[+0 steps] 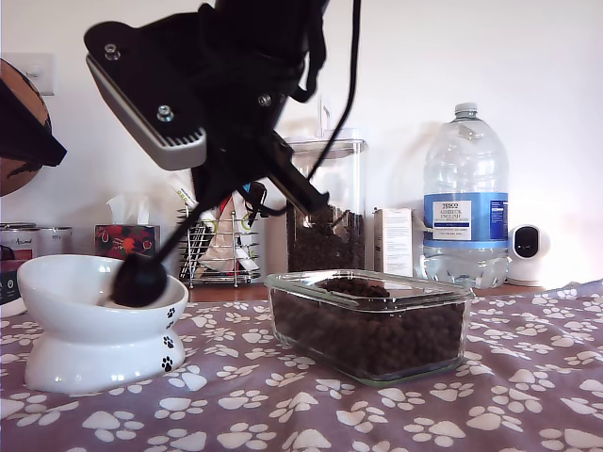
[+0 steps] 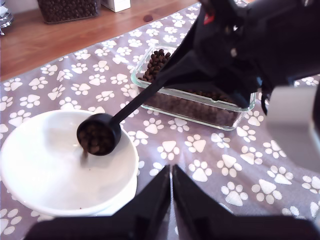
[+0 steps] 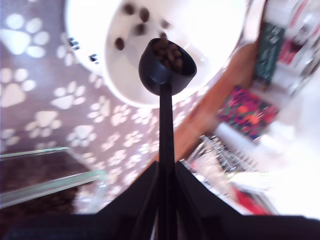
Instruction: Measure one spoon of cat food and pour it into the food bowl
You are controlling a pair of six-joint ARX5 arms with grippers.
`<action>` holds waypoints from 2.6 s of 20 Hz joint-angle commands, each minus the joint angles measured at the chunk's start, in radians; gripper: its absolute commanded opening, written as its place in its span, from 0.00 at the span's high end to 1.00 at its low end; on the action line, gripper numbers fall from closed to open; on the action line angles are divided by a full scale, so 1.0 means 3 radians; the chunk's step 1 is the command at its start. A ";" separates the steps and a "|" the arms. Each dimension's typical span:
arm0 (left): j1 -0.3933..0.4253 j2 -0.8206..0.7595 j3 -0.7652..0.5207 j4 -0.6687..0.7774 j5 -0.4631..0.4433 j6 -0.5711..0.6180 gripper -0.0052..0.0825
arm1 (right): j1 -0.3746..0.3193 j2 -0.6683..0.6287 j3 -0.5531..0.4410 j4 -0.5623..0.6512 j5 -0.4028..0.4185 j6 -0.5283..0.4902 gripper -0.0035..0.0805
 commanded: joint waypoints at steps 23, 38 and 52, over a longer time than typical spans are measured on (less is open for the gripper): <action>0.0003 0.0009 -0.0051 0.0034 -0.0006 0.0001 0.96 | -0.0167 0.0039 0.0197 -0.0361 -0.0184 0.0563 0.97; 0.0003 0.0009 -0.0051 0.0033 -0.0006 0.0001 0.96 | -0.0319 -0.0006 0.0198 -0.0716 -0.1236 0.5067 0.97; 0.0003 0.0009 -0.0051 0.0034 -0.0006 0.0001 0.96 | -0.0585 -0.0009 0.0198 -0.0315 -0.2262 0.8254 0.97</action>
